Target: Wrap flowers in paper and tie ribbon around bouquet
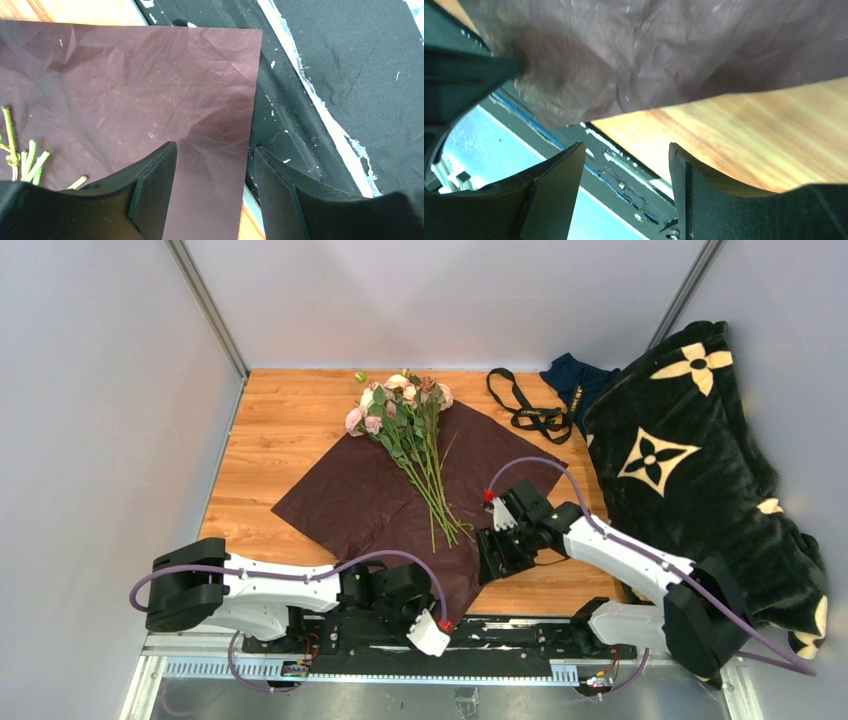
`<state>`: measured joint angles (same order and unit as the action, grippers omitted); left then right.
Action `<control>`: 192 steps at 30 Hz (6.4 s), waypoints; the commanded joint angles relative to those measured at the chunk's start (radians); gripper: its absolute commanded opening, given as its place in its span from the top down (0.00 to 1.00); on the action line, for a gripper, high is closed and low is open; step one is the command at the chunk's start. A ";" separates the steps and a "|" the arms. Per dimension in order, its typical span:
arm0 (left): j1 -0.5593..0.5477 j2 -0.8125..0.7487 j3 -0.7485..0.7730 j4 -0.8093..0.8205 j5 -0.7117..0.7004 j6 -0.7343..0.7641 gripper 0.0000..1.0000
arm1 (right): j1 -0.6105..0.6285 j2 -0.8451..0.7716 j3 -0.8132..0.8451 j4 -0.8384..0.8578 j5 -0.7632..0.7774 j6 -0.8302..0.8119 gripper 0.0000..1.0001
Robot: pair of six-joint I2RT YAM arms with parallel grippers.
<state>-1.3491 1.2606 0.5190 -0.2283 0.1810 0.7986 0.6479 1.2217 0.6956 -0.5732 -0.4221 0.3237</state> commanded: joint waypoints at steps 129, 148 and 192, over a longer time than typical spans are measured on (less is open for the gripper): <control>0.999 0.335 0.545 -0.364 0.566 -0.214 0.04 | -0.036 0.482 0.509 0.357 -0.251 -0.361 1.00; 0.990 0.418 0.527 -0.250 0.483 -0.393 1.00 | -0.208 0.482 0.549 0.260 0.048 -0.008 0.77; 0.979 0.588 0.646 -0.220 0.259 -0.481 0.98 | 0.003 0.453 0.314 0.420 -0.029 0.087 1.00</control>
<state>-0.3634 1.8347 1.1488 -0.4164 0.4927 0.3172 0.6456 1.6211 1.0843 -0.2493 -0.3985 0.2970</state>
